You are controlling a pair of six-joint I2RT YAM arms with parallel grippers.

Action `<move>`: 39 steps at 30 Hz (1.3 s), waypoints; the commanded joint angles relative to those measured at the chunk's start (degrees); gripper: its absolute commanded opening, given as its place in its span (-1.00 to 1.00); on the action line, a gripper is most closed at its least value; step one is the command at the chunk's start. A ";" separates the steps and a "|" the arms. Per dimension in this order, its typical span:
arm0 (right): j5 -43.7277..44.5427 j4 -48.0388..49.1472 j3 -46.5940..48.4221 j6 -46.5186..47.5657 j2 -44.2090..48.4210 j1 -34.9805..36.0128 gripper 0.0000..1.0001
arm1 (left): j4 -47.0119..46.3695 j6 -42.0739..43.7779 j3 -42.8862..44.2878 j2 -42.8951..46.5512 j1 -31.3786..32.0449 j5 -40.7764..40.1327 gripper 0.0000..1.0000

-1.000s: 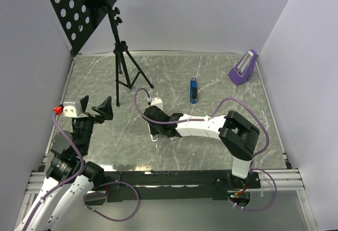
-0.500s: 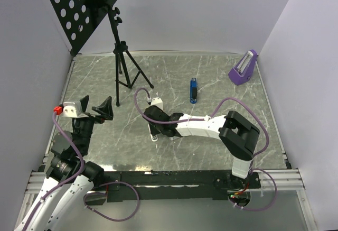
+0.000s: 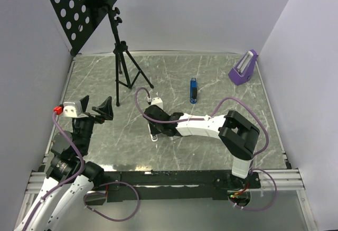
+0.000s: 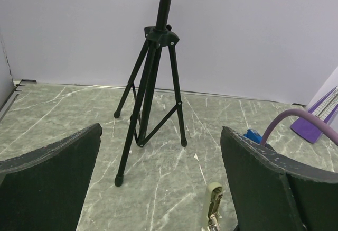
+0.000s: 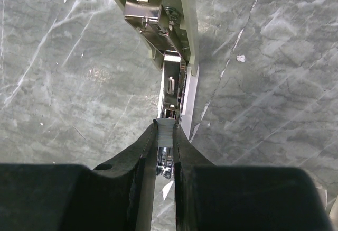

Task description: Load the staples into the stapler

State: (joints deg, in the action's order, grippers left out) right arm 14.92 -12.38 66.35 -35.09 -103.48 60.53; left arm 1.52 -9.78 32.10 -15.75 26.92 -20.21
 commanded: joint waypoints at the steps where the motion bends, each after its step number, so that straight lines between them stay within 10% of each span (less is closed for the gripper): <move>1: -0.24 1.22 1.41 0.20 -0.93 -0.50 -0.85 | -1.78 -0.59 0.42 -0.42 -0.29 1.13 0.99; 39: 3.19 -5.63 5.37 2.05 -4.27 0.29 -0.89 | -1.69 -0.68 0.51 -0.51 -0.20 1.05 0.99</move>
State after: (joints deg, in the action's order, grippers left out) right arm 16.49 -16.27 69.52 -33.82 -105.89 60.55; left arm 1.52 -9.80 32.10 -15.75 26.92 -20.18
